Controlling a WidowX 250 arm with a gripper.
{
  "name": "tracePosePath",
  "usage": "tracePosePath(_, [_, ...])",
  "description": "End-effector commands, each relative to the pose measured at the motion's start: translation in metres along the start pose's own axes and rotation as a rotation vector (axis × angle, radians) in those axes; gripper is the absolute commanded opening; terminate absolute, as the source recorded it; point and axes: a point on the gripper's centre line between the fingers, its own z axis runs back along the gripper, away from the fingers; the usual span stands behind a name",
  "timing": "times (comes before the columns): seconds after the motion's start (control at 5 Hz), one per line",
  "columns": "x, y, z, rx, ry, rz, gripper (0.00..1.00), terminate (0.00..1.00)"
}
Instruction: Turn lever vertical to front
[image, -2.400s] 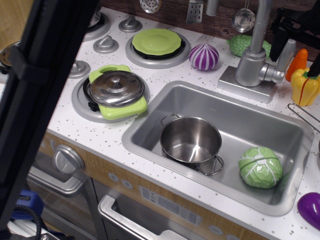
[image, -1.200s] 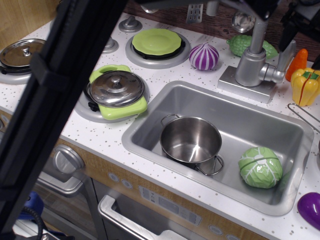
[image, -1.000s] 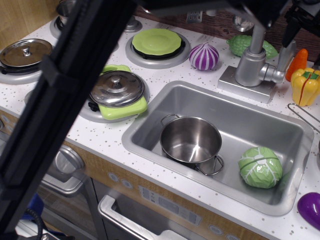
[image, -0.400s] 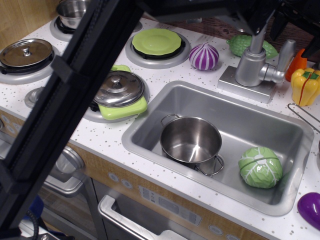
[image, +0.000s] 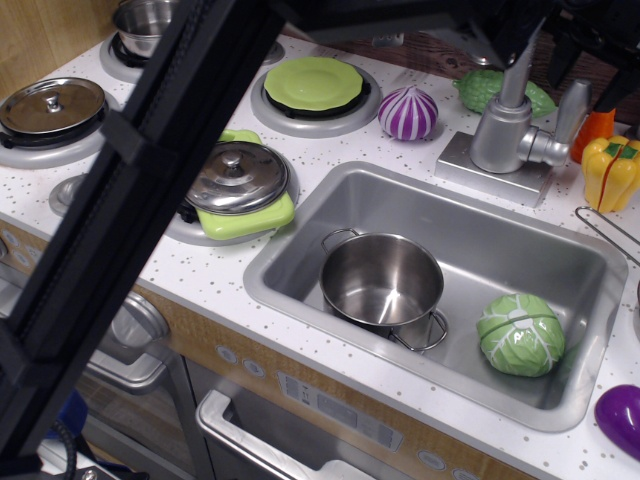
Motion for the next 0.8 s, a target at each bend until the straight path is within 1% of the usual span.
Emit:
tracePosePath(0.0, [0.004, 0.007, 0.023, -0.023, -0.043, 0.038, 0.0, 0.0])
tracePosePath(0.2, [-0.008, -0.002, 0.029, -0.029, -0.021, 0.067, 0.0, 0.0])
tracePosePath(0.4, [-0.02, -0.008, 0.04, -0.02, 0.001, 0.089, 0.0, 0.0])
tracePosePath(0.6, [-0.03, -0.01, 0.041, -0.02, 0.008, 0.102, 0.0, 0.0])
